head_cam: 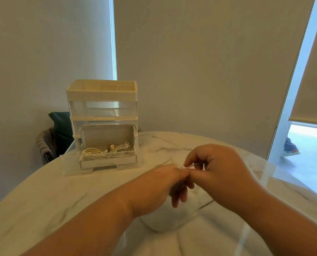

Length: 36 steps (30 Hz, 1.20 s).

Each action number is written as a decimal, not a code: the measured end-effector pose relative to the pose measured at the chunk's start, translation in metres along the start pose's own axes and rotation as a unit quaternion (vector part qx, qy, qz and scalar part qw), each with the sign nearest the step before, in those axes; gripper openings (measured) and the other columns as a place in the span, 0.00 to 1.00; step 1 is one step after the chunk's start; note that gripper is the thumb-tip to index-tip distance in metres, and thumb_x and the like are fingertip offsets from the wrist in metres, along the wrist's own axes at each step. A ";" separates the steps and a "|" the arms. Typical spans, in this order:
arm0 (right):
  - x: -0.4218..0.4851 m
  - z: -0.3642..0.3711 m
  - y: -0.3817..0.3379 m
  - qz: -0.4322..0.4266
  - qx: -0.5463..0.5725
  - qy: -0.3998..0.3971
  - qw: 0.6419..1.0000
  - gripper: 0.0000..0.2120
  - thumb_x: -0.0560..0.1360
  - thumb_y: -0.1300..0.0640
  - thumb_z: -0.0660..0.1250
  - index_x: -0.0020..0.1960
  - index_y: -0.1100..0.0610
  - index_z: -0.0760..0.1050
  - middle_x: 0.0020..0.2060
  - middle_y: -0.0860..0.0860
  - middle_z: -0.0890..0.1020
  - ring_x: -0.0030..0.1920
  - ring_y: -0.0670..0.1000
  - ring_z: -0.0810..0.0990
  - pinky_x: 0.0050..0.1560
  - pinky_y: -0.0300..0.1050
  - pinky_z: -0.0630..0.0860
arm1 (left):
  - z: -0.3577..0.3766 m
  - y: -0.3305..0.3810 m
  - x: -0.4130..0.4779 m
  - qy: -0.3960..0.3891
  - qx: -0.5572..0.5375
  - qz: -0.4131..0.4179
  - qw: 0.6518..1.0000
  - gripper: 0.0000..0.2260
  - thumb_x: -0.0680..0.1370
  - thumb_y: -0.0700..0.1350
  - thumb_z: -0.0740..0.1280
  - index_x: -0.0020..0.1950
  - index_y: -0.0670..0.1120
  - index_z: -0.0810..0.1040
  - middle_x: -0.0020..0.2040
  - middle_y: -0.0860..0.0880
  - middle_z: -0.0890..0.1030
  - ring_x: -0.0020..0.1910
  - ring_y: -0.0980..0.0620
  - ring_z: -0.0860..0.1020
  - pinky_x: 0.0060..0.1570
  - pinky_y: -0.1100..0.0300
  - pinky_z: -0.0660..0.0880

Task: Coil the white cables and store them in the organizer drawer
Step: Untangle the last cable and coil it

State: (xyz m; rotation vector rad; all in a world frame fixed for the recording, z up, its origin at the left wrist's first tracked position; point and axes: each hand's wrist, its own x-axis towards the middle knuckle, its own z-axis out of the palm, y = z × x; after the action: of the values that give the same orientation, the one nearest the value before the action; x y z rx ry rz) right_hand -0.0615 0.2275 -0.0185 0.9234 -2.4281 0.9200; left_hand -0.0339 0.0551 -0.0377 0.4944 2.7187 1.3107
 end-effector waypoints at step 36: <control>0.008 0.036 0.036 0.322 0.555 -0.236 0.730 0.09 0.80 0.55 0.62 0.48 0.59 0.77 0.29 0.52 0.67 0.24 0.47 0.66 0.30 0.45 0.75 | -0.023 0.012 -0.010 -0.023 -0.549 0.108 0.829 0.16 0.76 0.46 0.57 0.31 0.42 0.76 0.20 0.51 0.65 0.19 0.53 0.64 0.34 0.57 0.76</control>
State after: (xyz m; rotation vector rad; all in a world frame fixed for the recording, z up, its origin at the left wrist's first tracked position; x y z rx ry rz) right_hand -0.0961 0.2197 -0.0556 0.6000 -2.4775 2.8994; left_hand -0.0260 0.0414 -0.0150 0.6427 1.4280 2.4958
